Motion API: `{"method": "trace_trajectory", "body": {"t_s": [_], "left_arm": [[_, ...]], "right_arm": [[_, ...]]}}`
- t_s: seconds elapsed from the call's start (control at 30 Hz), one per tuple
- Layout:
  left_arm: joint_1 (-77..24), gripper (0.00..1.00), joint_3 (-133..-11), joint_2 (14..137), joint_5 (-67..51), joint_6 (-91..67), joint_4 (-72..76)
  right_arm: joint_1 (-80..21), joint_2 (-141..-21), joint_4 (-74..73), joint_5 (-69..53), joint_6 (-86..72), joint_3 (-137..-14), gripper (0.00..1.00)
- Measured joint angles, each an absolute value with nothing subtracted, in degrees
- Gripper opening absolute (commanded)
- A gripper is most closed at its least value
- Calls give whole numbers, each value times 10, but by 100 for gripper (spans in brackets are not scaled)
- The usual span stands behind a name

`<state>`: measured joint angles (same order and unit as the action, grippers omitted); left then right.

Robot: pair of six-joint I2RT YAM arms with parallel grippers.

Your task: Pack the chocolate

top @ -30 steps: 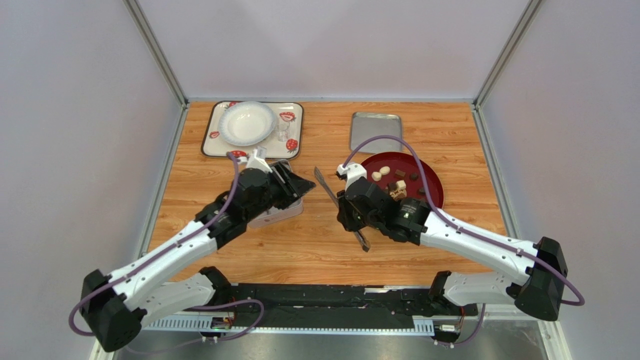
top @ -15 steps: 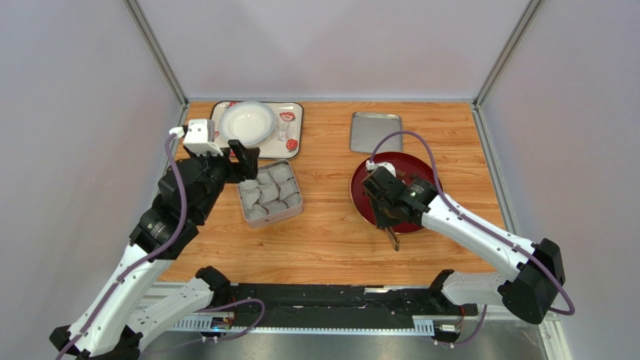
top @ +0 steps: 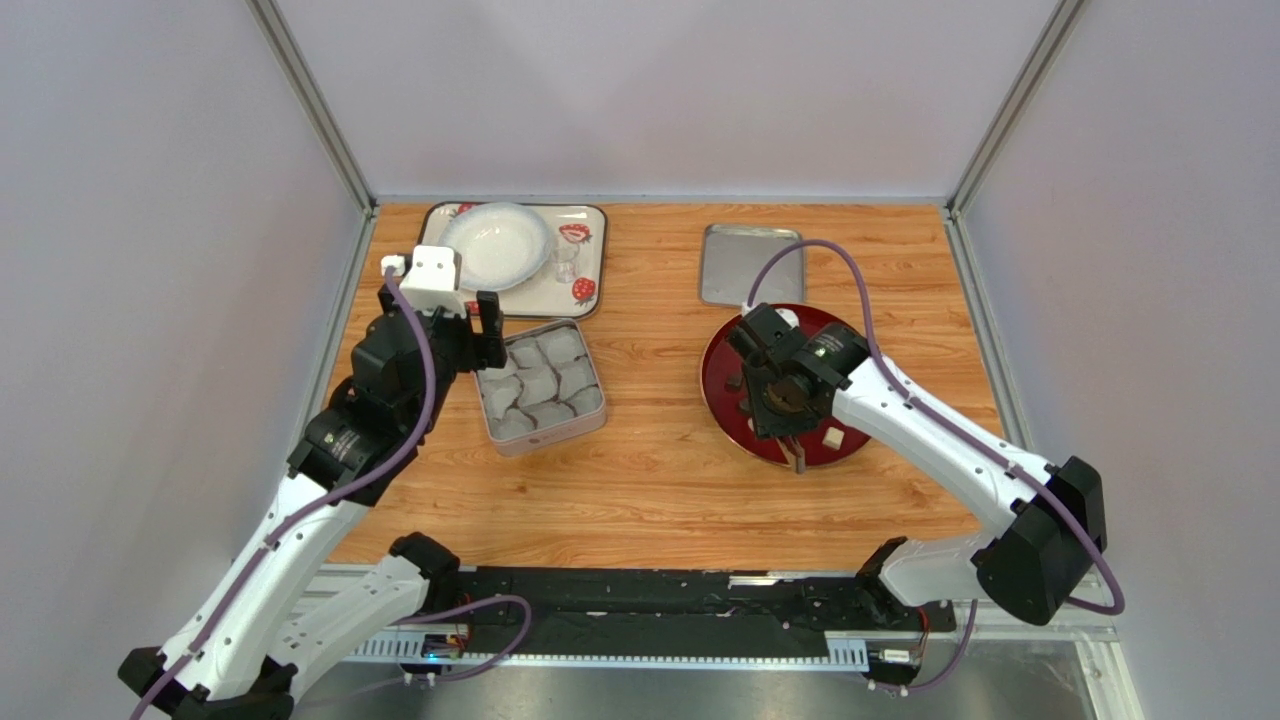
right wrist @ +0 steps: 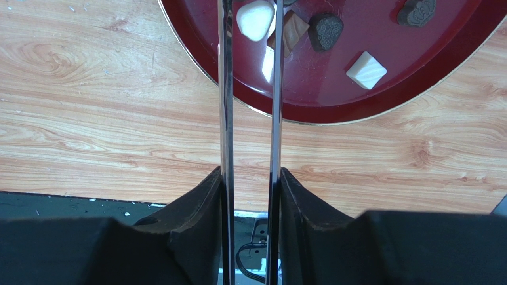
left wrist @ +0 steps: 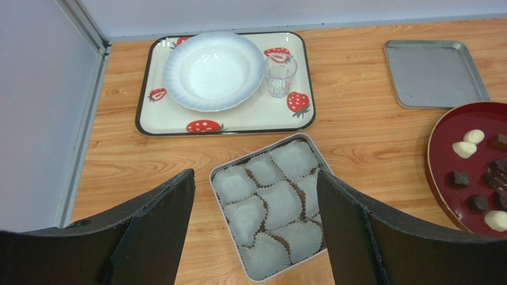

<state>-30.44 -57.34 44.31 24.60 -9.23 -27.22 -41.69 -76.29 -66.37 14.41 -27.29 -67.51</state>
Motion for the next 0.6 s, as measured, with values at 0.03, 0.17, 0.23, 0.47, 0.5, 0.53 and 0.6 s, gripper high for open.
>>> {"method": "trace_trajectory", "body": {"t_s": [0.03, 0.17, 0.23, 0.47, 0.5, 0.53, 0.6], "left_arm": [[-303, 83, -573, 441, 246, -90, -270], [-303, 83, -573, 436, 248, -85, -270], [-303, 83, -573, 437, 250, -84, -270], [-302, 83, -573, 436, 261, -83, -270], [-302, 83, -573, 436, 260, -83, -270], [-302, 83, -573, 436, 260, -83, -270], [-302, 83, -573, 437, 260, -83, -270]], "right_arm": [[-417, -765, -667, 144, -273, -678, 39], [-417, -769, -672, 144, -273, -688, 41], [-416, -769, -673, 144, -273, -695, 44], [-415, -789, -670, 142, -272, -706, 50], [-415, -796, -669, 142, -272, -706, 50], [-415, -803, -667, 140, -272, -706, 50], [-415, -811, -662, 138, -272, -706, 50]]}}
